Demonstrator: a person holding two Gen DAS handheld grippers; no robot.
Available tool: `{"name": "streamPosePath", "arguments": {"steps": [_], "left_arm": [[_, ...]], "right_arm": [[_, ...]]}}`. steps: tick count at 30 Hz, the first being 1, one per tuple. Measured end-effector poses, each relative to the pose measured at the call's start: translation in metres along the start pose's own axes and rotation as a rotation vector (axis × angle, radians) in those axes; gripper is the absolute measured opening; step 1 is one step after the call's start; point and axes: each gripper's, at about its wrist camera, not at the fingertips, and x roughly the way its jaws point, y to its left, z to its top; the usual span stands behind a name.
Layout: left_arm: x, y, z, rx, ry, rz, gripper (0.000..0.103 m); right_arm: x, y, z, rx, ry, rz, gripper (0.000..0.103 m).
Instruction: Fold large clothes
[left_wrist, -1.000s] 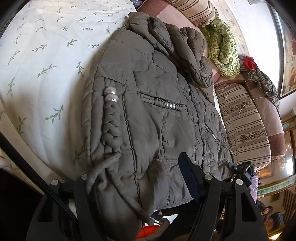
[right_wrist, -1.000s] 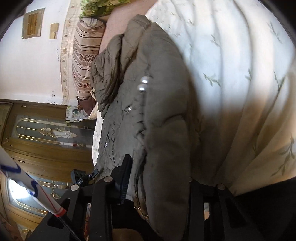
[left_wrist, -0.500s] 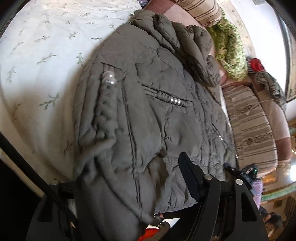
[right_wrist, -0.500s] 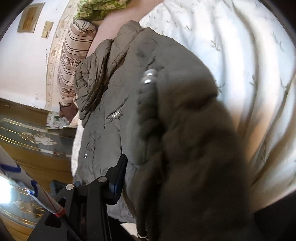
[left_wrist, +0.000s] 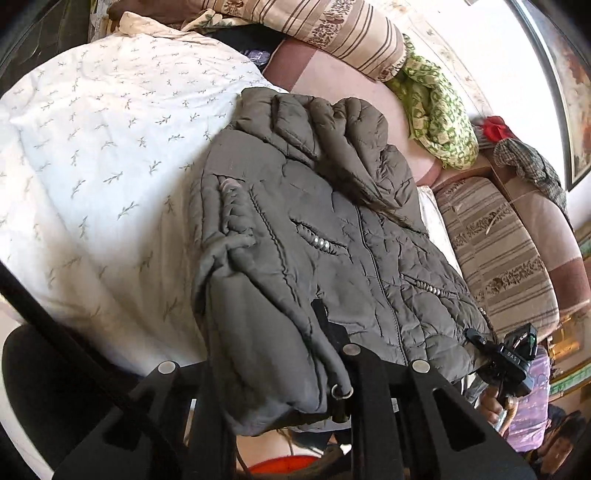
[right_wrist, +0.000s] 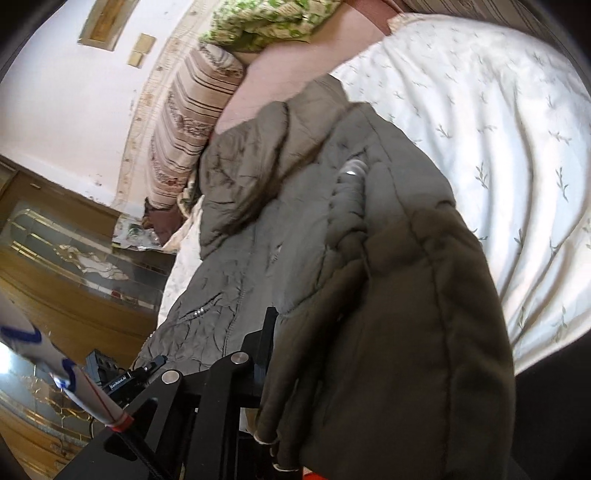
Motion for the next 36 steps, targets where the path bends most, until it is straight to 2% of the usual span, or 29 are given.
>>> {"name": "streamPosePath", "arguments": {"steps": [7,9,12,19,26,30,33,36], "left_arm": [[-0.002,0.020,-0.027,-0.005,0.059,0.056,0.018],[0.003,0.018,-0.022,0.005,0.067,0.064,0.018],[0.001,0.008,-0.004,0.029,0.029,0.062,0.018],[0.003,-0.036,0.077,0.109,-0.122,0.109,0.018],[0.021,-0.057,0.165,0.107,-0.185,0.142,0.018],[0.049,-0.062,0.222,0.070,-0.174,0.182,0.018],[0.080,-0.064,0.261,0.057,-0.155,0.246,0.018],[0.121,-0.062,0.302,0.027,-0.128,0.322,0.018]], "right_arm": [[-0.022,-0.003,-0.031,-0.019,0.057,-0.025,0.019],[-0.020,-0.003,-0.033,-0.021,0.067,-0.042,0.019],[-0.015,0.007,-0.022,-0.047,0.064,-0.044,0.019],[-0.006,0.062,0.034,-0.198,-0.043,-0.059,0.019],[0.020,0.094,0.097,-0.243,-0.137,-0.096,0.019],[0.038,0.106,0.139,-0.243,-0.161,-0.110,0.019],[0.063,0.110,0.177,-0.229,-0.156,-0.129,0.019],[0.095,0.111,0.217,-0.206,-0.148,-0.189,0.019]]}}
